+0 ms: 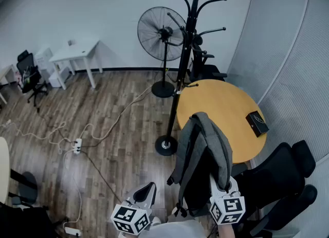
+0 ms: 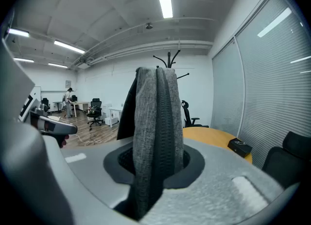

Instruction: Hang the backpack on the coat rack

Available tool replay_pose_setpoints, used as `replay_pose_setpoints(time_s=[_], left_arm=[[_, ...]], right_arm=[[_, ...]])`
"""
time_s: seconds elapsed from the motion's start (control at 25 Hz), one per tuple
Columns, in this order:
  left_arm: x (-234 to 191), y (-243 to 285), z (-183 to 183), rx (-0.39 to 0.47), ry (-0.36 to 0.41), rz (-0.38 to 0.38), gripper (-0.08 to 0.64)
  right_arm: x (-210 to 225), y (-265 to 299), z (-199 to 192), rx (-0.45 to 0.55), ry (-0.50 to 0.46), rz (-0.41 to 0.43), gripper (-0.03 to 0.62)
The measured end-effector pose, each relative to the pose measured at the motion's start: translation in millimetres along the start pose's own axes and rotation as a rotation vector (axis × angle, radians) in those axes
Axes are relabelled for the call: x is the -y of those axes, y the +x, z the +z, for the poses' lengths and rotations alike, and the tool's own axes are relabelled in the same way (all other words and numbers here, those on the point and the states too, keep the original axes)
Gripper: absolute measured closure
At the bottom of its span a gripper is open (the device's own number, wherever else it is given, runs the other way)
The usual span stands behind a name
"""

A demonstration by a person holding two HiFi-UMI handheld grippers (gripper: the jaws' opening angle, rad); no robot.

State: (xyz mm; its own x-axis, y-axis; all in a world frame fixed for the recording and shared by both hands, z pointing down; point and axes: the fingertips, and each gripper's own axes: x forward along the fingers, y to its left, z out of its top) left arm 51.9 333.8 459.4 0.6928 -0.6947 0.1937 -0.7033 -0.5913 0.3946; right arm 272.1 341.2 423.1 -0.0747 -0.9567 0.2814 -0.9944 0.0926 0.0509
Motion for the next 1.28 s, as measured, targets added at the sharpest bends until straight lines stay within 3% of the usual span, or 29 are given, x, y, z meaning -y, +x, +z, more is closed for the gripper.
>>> replay_pose_setpoints(time_s=[0.28,0.64,0.96,1.28], left_arm=[[35.1,-22.9,5.1,0.055,-0.023,0.034,0.541],[75.8,-19.7,8.8,0.050,0.056,0.027,0.541],[87.1,-21.4,-13.9,0.016,0.052,0.073,0.541],[71.4,-31.5,-19.6,0.002,0.002,0.142,0.541]], right_arm=[[-15.0,-23.9,-1.0,0.005,-0.004,0.075,0.503],[-10.0,-49.4,-0.1,0.050,-0.044,0.125,0.502],[-4.1,-58.4,-18.9,0.040,-0.018,0.181,0.502],[-21.1,-40.6,-32.3,-0.019,-0.006,0.249,0.502]])
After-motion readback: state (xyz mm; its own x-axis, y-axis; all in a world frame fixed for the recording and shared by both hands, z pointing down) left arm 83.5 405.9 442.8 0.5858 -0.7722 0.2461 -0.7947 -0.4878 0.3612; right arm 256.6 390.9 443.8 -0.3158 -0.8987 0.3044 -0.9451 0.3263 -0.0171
